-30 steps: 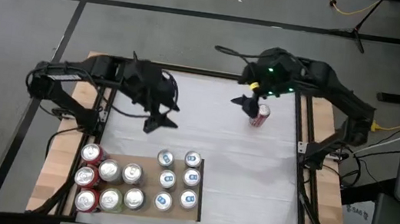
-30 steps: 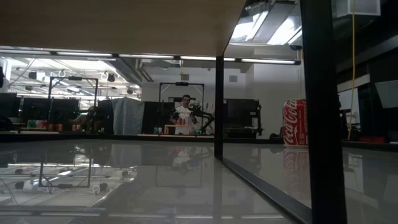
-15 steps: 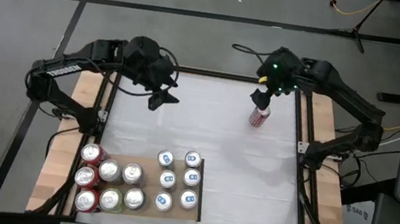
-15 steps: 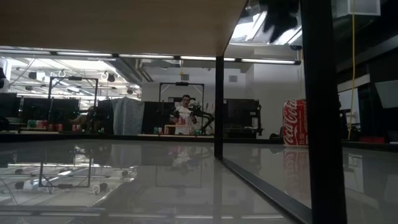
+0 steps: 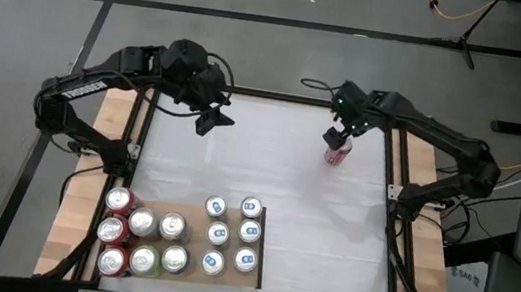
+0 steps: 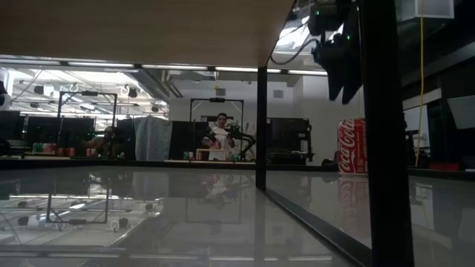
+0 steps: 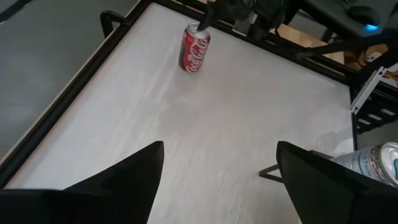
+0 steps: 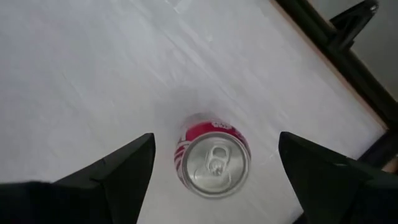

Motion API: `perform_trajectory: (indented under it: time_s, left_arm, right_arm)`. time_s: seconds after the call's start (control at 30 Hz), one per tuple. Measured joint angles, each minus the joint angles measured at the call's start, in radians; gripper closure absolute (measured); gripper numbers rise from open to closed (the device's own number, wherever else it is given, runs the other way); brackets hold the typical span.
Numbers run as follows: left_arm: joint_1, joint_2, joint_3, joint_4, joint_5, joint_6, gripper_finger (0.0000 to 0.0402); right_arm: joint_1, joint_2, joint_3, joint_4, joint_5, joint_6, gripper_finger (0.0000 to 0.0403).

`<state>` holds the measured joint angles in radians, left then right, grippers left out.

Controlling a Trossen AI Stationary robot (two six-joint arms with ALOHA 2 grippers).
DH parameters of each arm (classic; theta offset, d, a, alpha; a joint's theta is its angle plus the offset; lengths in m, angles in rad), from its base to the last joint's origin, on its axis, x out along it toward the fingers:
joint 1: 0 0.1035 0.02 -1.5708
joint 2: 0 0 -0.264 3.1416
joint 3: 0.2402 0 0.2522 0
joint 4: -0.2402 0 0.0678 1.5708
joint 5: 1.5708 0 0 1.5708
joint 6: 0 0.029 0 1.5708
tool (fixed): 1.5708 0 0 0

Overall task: Place canned beverage on shelf
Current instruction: Put the red soda can on the shelf

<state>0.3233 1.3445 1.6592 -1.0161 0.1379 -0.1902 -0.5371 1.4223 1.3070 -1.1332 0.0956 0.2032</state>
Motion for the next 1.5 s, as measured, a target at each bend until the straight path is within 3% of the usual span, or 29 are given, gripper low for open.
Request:
perform_trajectory:
  time_s: [0.9, 1.5]
  left_arm:
    - [-0.001, 0.001, 0.000, 0.000, 0.001, 0.018, 0.0097]
    - [-0.001, 0.001, 0.000, 0.000, 0.001, 0.018, 0.0097]
  right_arm:
    - [0.000, 0.000, -0.268, 0.204, 0.024, 0.058, 0.0072]
    - [0.000, 0.000, -0.283, 0.213, -0.009, 0.023, 0.0072]
